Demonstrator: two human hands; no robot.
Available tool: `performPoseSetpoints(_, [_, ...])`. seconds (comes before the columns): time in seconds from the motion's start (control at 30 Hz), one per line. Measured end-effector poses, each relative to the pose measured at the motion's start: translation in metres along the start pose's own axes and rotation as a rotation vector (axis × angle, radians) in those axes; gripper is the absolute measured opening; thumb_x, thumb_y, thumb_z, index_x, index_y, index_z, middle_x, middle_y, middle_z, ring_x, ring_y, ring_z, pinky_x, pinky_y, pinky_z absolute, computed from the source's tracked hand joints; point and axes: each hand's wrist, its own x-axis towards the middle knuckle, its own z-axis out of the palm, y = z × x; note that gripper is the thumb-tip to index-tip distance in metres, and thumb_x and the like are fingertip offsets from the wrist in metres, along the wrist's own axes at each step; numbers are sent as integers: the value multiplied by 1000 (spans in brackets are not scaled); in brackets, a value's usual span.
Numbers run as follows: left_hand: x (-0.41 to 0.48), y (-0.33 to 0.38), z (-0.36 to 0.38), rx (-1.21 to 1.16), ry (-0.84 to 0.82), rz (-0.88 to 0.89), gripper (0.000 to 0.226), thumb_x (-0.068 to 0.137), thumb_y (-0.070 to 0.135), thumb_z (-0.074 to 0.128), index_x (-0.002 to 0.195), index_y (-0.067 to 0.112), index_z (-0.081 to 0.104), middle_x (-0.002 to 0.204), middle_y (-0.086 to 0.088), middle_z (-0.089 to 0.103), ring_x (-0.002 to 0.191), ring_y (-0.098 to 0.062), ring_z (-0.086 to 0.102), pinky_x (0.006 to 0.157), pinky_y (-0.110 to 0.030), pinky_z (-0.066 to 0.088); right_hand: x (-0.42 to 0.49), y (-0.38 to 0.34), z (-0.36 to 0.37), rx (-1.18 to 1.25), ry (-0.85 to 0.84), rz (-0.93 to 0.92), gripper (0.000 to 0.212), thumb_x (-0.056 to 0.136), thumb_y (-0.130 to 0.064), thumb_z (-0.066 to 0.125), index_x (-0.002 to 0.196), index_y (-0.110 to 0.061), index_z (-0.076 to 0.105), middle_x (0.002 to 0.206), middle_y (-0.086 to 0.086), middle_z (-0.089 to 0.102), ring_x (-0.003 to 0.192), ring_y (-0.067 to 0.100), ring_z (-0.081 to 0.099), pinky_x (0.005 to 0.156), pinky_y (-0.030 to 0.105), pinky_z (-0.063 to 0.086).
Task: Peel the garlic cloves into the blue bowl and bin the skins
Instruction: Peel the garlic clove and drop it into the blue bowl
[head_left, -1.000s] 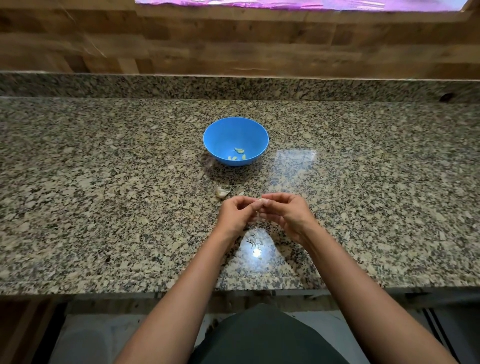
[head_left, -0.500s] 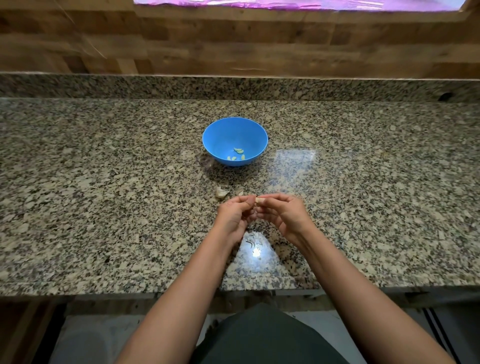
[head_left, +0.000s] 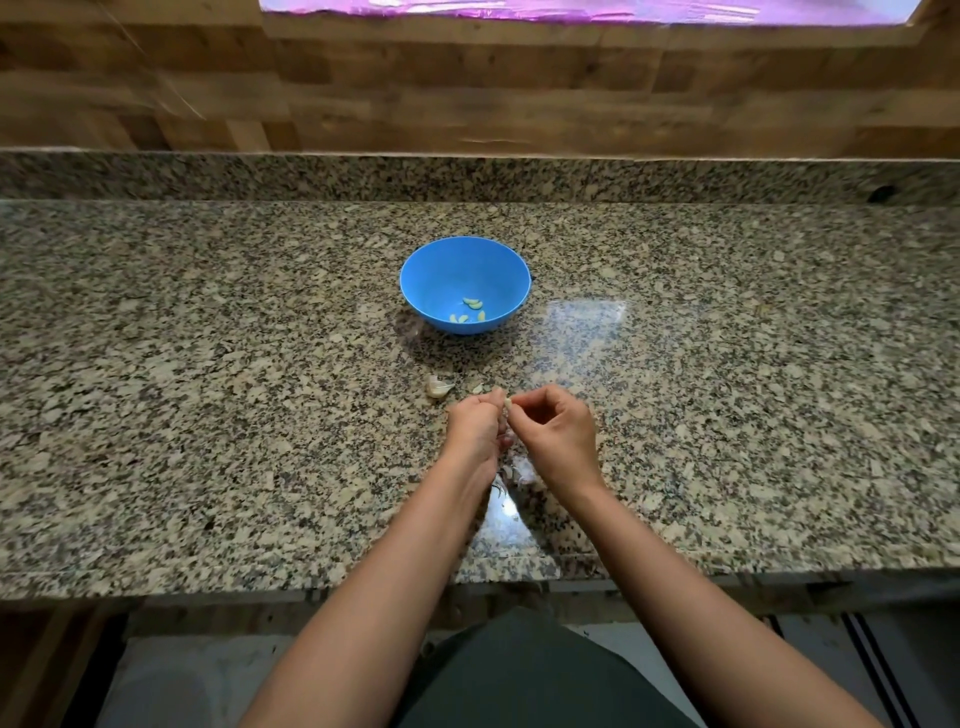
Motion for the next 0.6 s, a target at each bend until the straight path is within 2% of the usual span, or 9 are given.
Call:
performPoseSetpoints(0.07, [-1,3,1,-34,-22,-61,25,100,16,43,77,10,52,57,0,37,47,-7,34,44,-20,31,1,1,1,171,24,101,7,82,-4,68,76,-6,63,72,5,64,66,15,61,64,27,56])
performPoseSetpoints(0.17, [-2,7,0,-33,-82,-122,29,100,20,41,75,11,52,45,3,39,32,-3,32,34,-15,26,4,-3,2,620,25,359,8,79,9,64,77,2,62,69,12,62,57,19,62,57,25,56])
performPoseSetpoints(0.27, [-1,7,-5,5,-130,-77,23,99,17,46,80,7,54,50,1,45,33,-3,36,33,-14,30,5,-7,-2,755,5,442,7,80,12,60,78,5,59,69,15,60,51,16,61,52,23,55])
performPoseSetpoints(0.37, [-2,8,-10,82,-166,21,23,97,15,48,77,4,54,53,-1,51,36,-4,41,35,-14,33,4,-9,-9,684,-91,447,4,83,10,57,86,8,57,69,17,62,52,18,64,55,25,57])
performPoseSetpoints(0.5, [-3,7,-10,289,-169,143,23,98,19,48,80,6,54,61,-3,53,34,-2,46,34,-14,36,7,-11,-13,332,-233,349,15,86,6,58,100,3,59,78,15,67,63,20,64,63,27,58])
performPoseSetpoints(0.6, [0,6,-10,470,-106,239,22,97,26,49,82,12,55,64,0,54,44,-6,49,44,-20,39,8,-11,-13,287,-223,312,10,88,0,58,96,3,64,76,12,67,61,15,63,59,22,55])
